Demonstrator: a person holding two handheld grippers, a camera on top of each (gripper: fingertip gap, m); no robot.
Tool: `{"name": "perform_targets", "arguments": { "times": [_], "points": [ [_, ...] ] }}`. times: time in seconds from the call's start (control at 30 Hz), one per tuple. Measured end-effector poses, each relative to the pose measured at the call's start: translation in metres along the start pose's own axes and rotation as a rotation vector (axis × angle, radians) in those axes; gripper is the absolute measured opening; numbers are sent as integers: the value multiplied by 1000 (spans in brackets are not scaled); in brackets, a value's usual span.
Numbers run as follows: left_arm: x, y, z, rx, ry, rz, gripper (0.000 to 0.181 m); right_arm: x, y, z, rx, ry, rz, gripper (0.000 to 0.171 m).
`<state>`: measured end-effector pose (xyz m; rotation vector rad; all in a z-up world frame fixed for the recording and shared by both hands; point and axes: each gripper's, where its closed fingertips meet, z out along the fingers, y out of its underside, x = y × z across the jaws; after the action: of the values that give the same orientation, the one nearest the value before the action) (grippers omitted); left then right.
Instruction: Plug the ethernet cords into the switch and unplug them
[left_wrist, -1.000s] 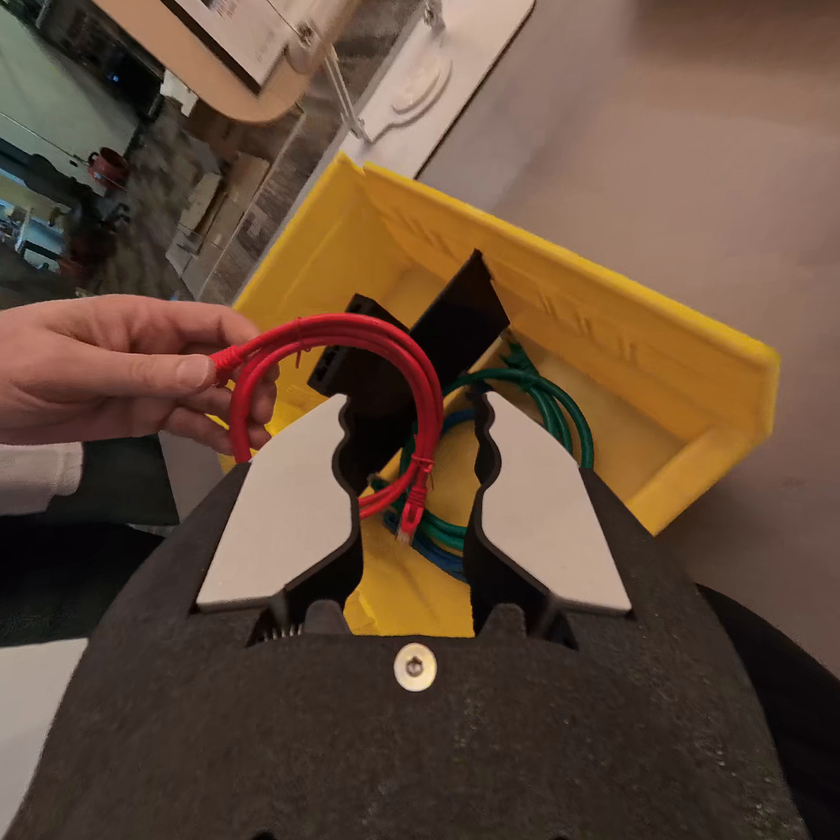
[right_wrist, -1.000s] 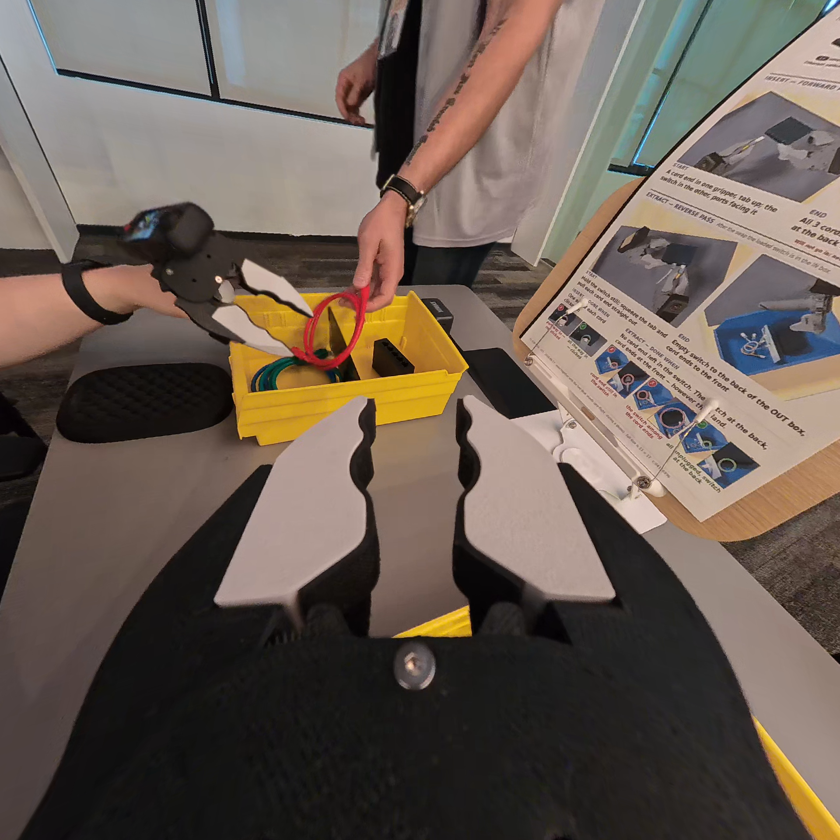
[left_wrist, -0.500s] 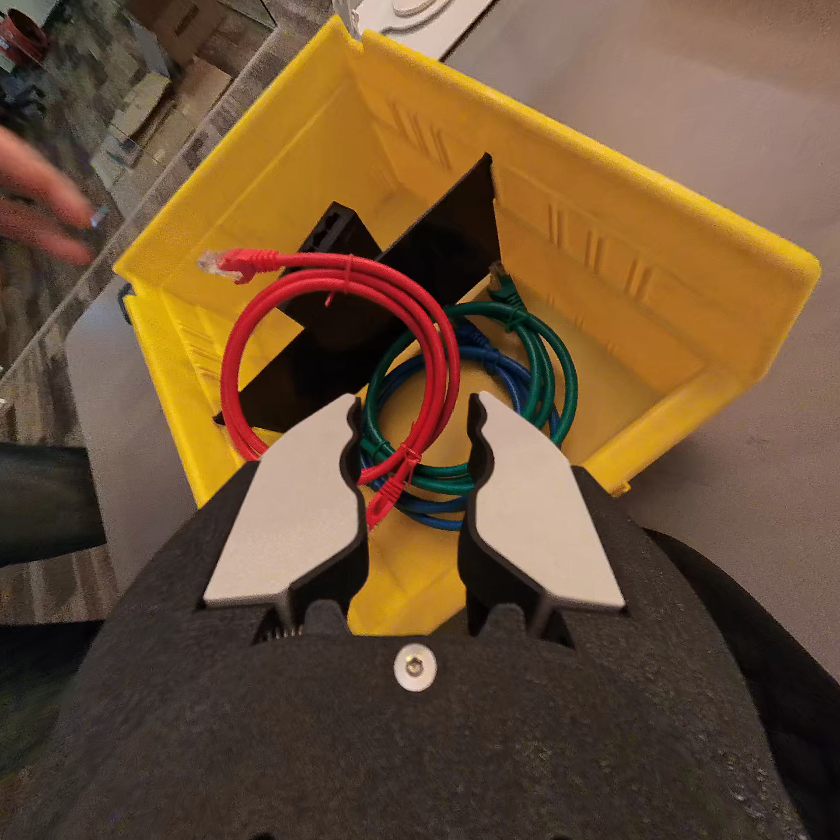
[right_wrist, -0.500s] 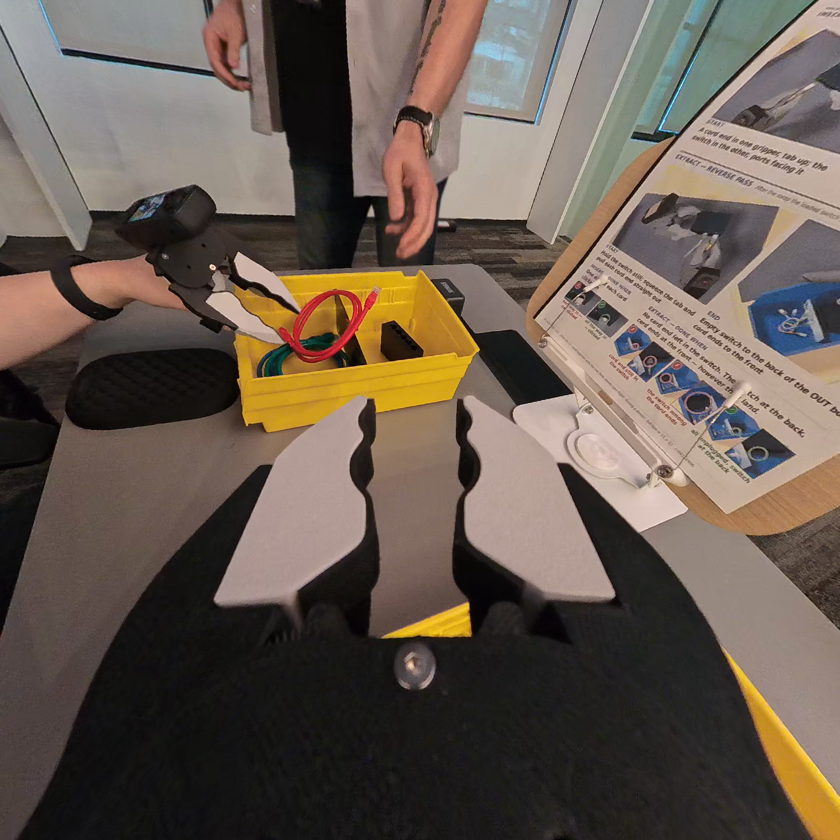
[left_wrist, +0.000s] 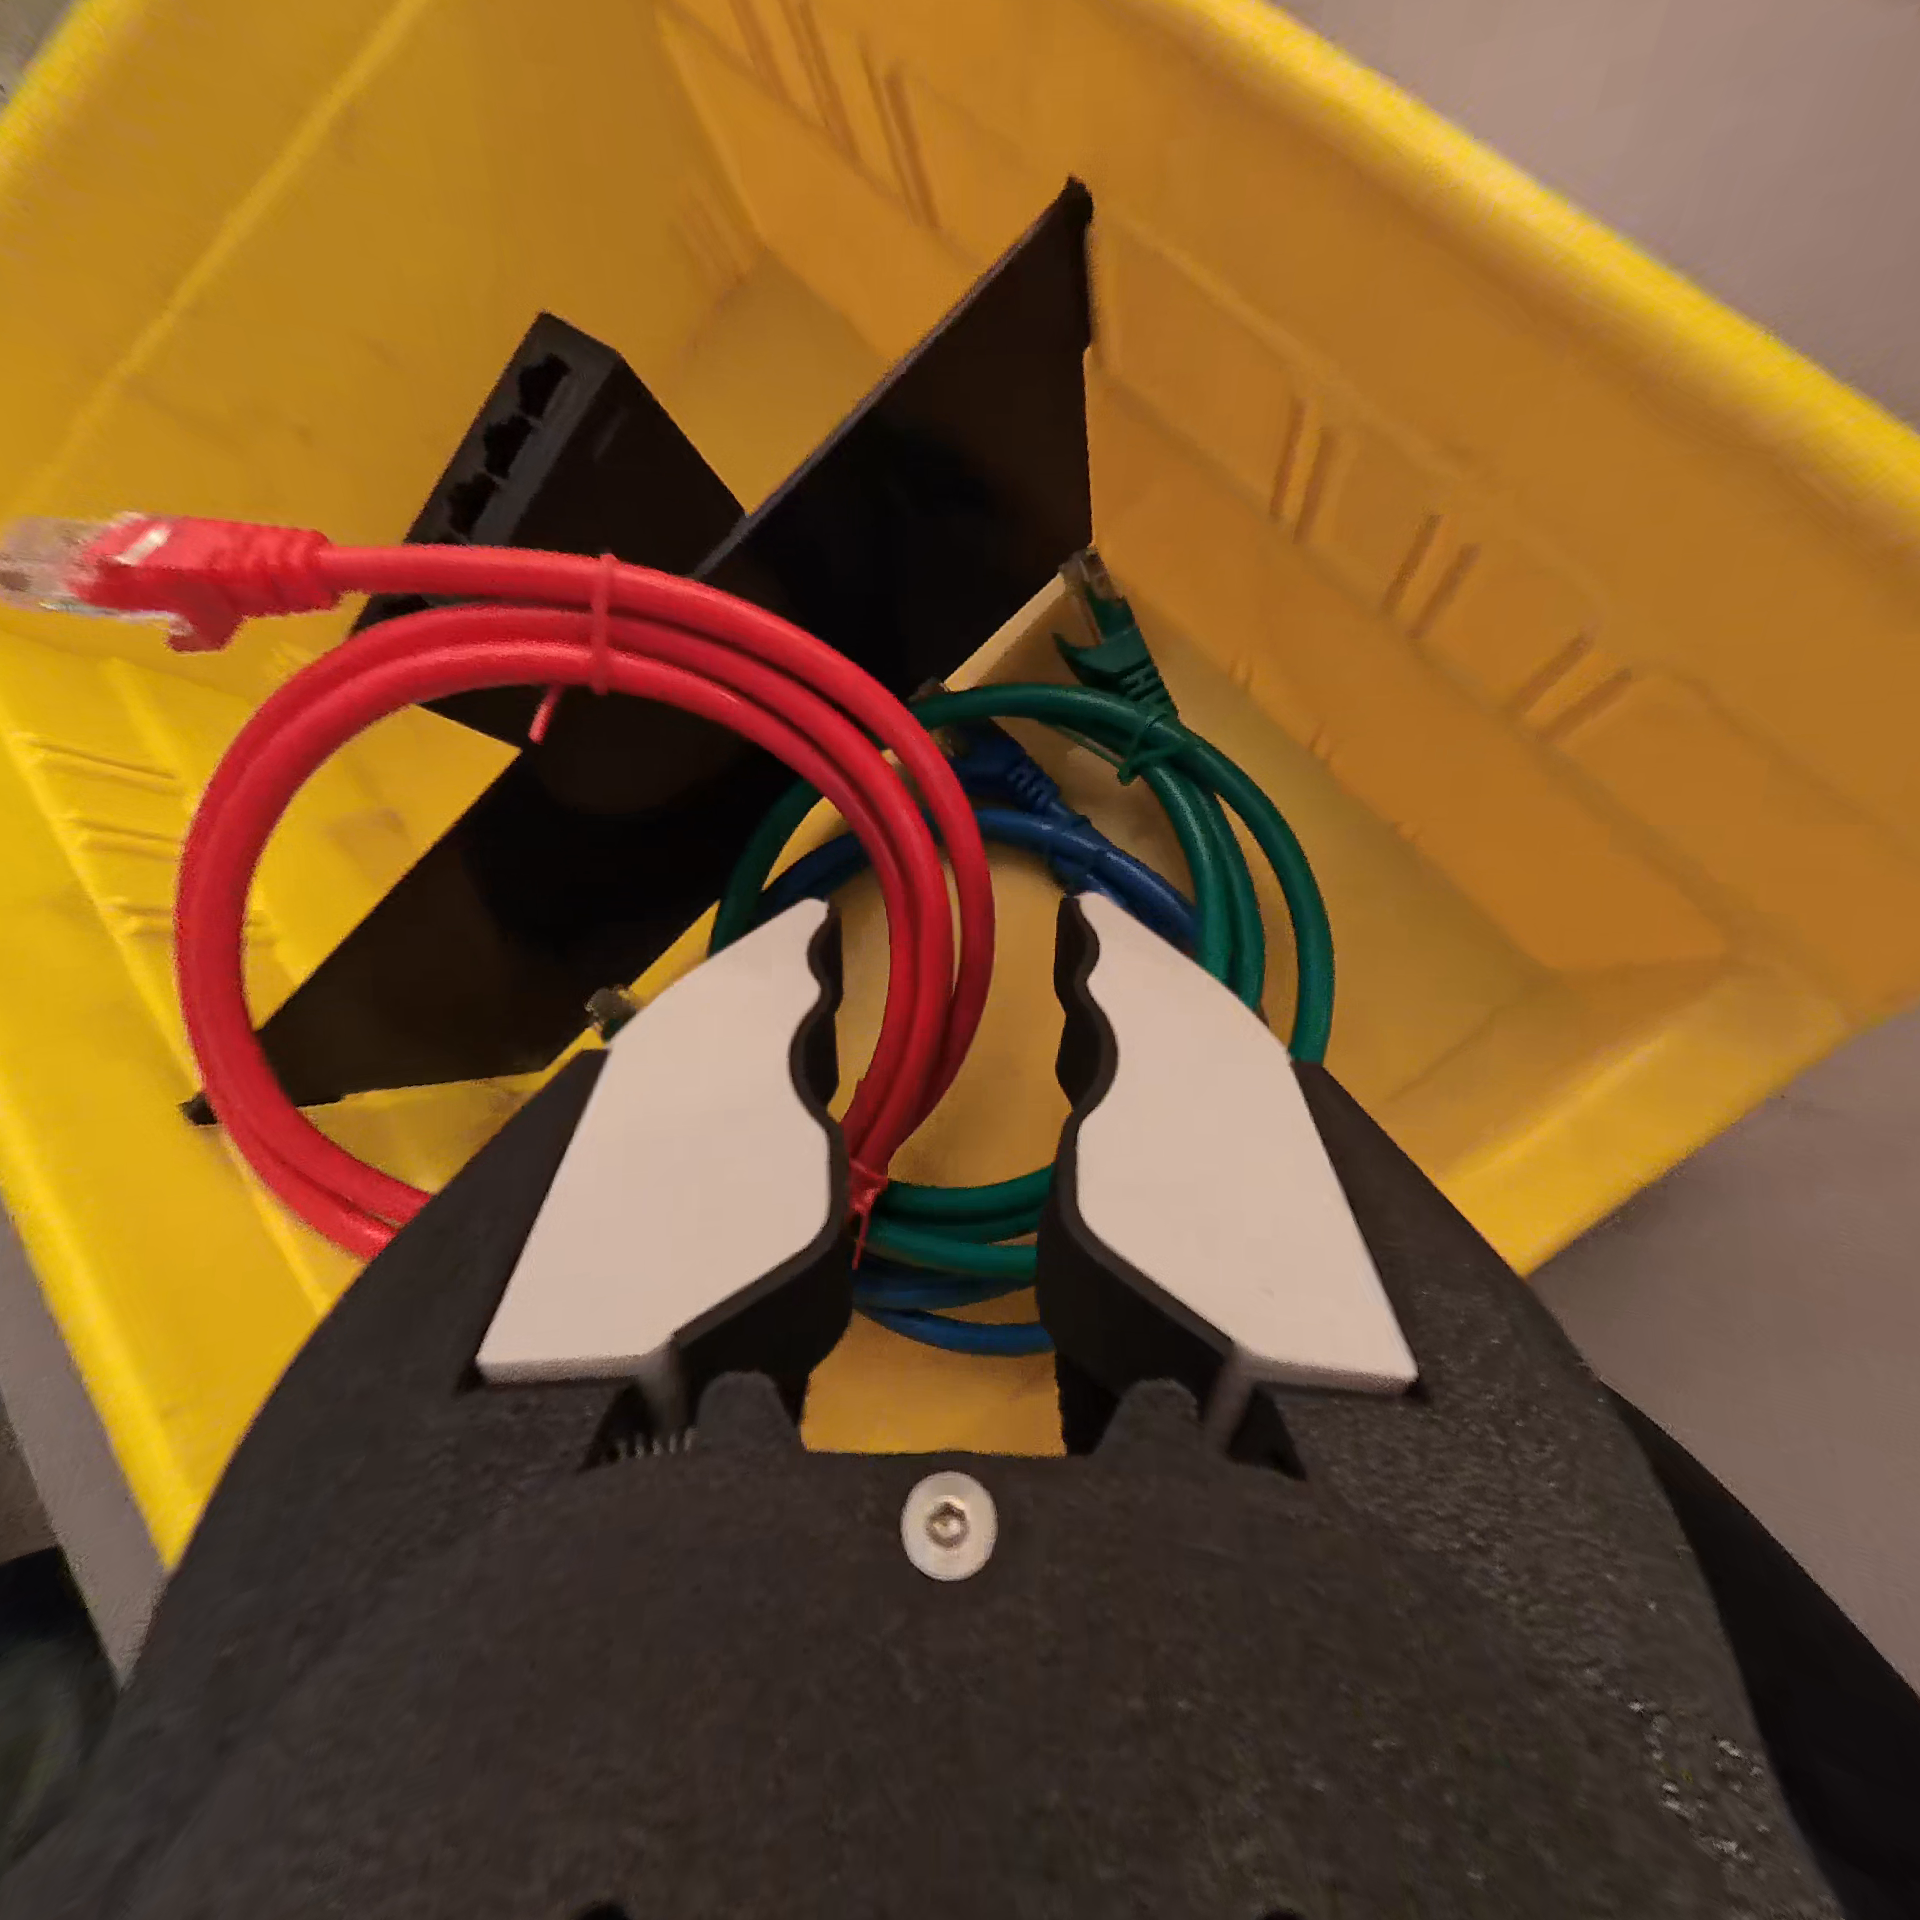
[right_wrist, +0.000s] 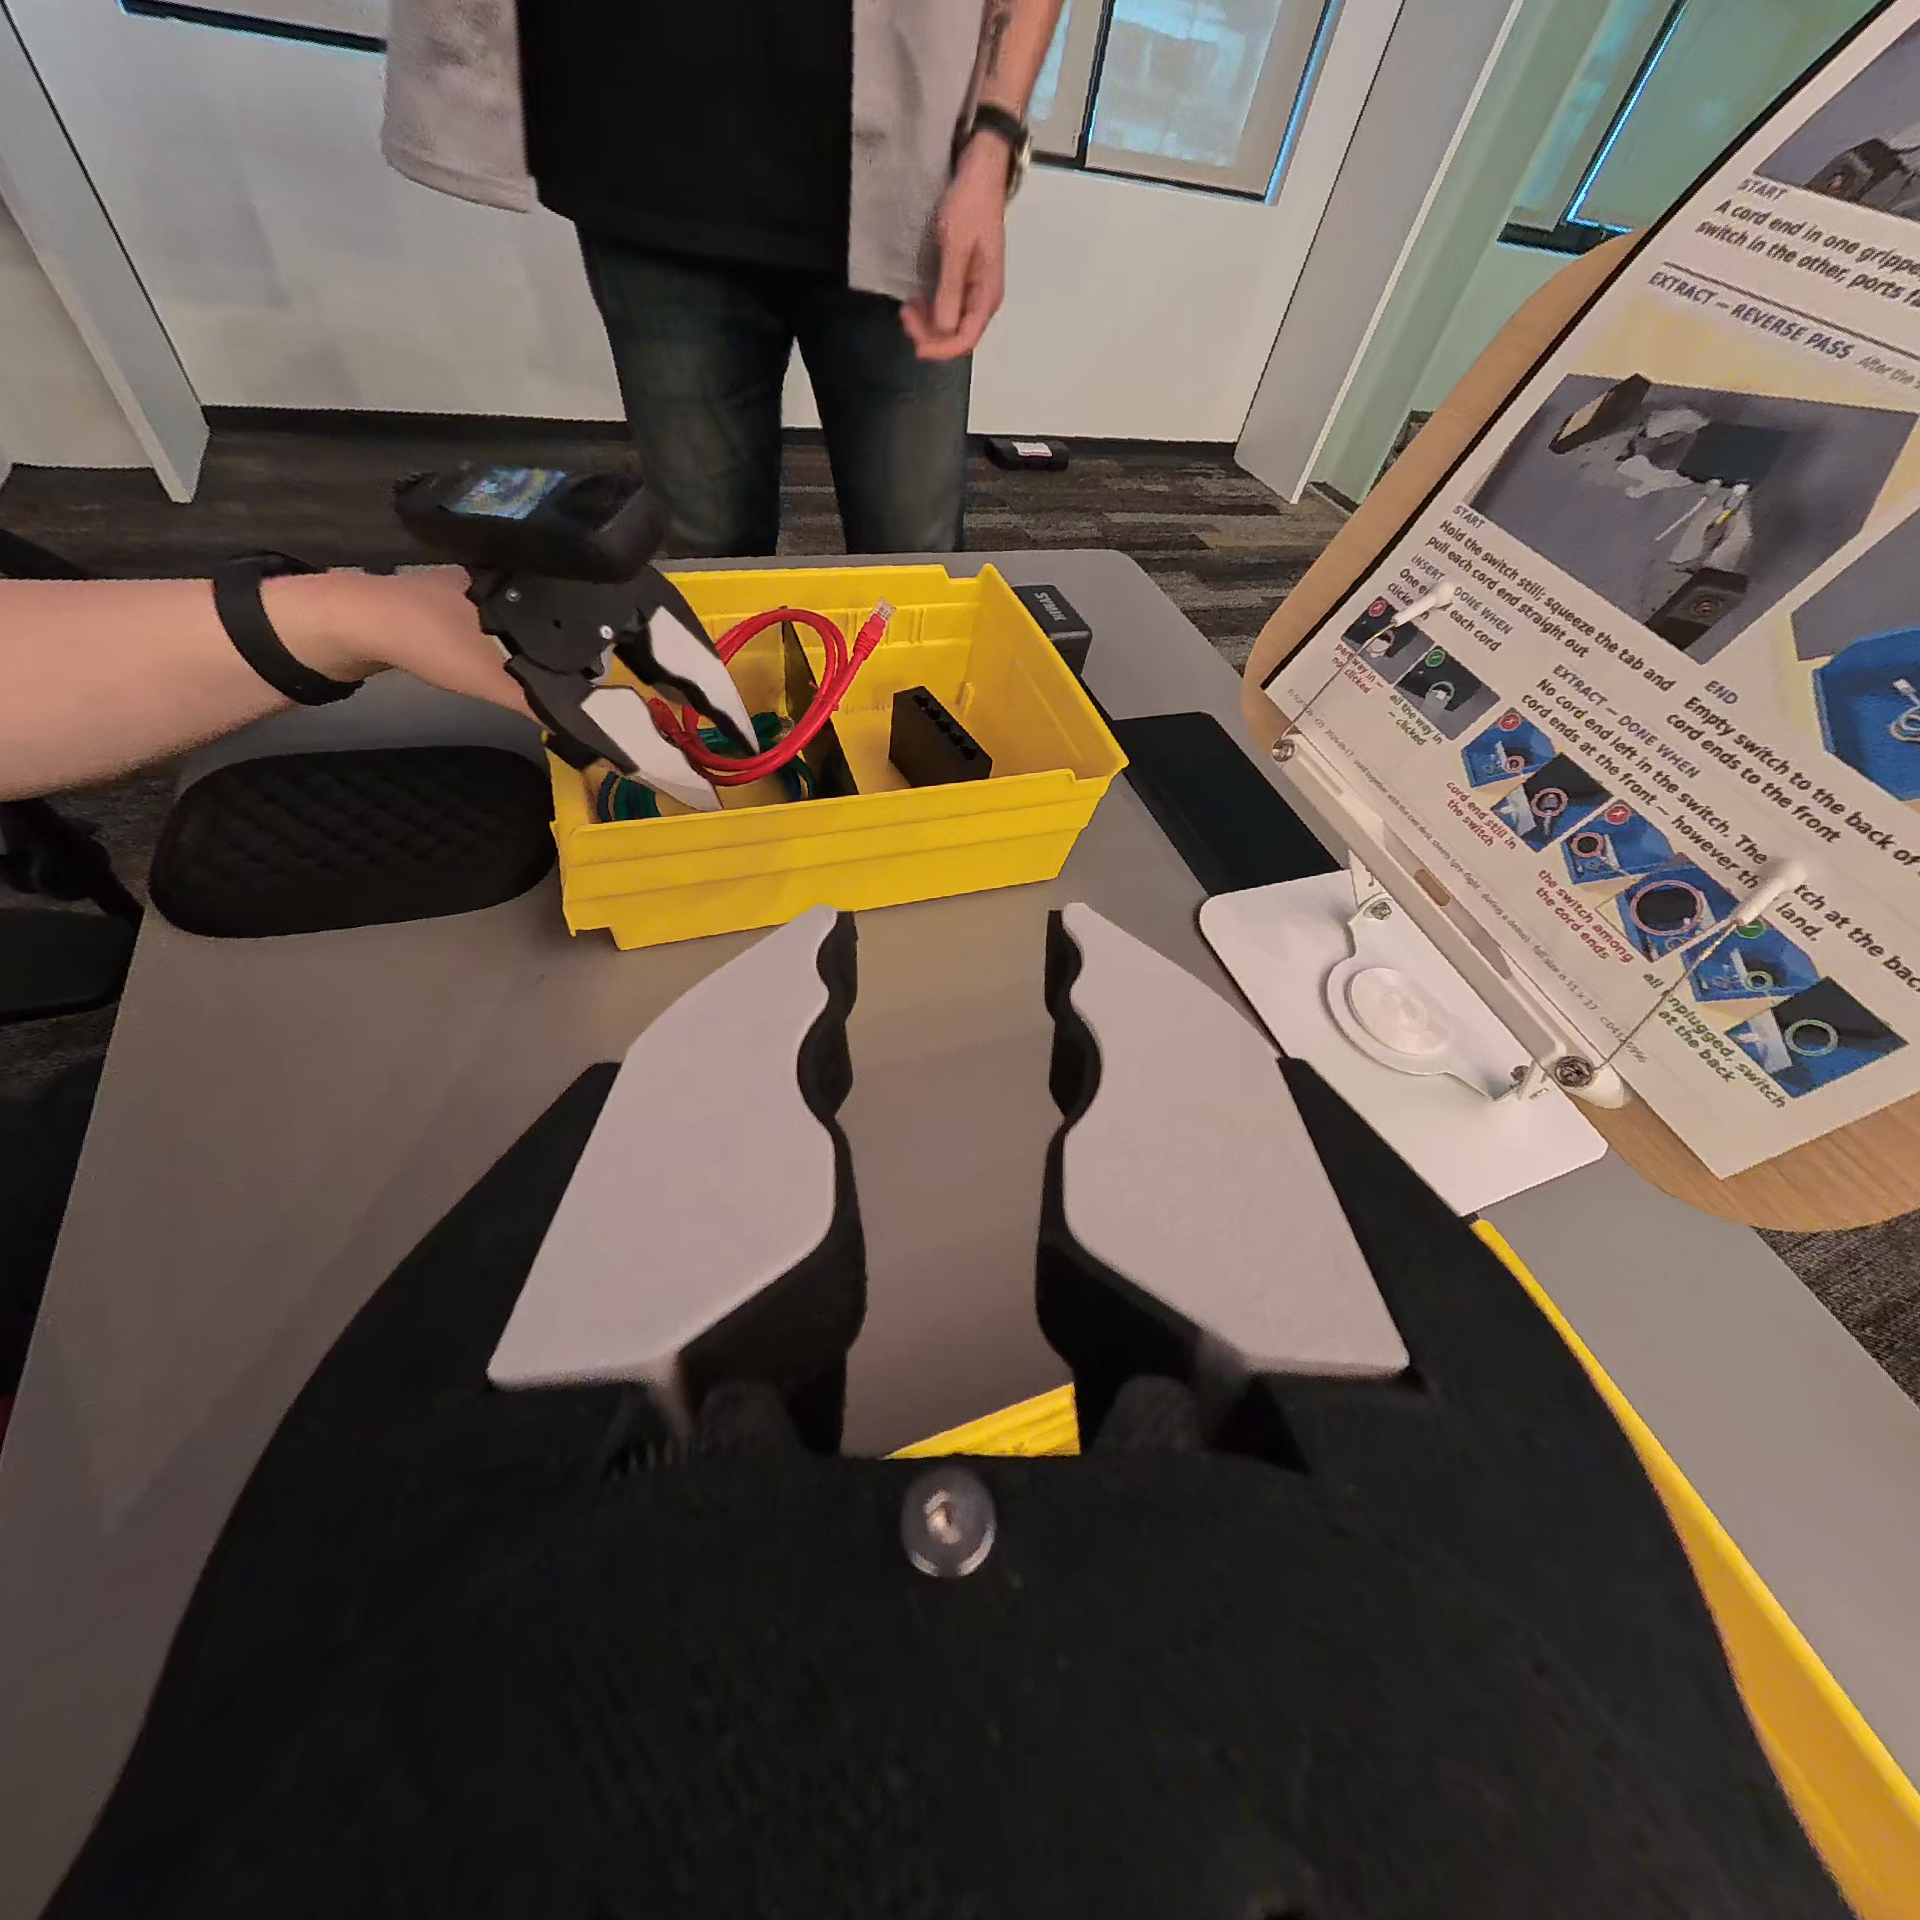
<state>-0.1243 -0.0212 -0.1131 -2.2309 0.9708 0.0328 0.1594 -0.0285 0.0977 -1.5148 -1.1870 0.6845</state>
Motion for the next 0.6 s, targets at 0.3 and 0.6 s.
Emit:
{"name": "perform_targets", "arguments": {
  "times": [0.3, 0.6],
  "points": [
    [-2, -2, -10, 25, -12, 85, 13, 0, 5, 0, -2, -23, 30, 36],
    [35, 8, -66, -23, 205, 403, 13, -2, 6, 2, -24, -12, 8, 36]
  ]
}}
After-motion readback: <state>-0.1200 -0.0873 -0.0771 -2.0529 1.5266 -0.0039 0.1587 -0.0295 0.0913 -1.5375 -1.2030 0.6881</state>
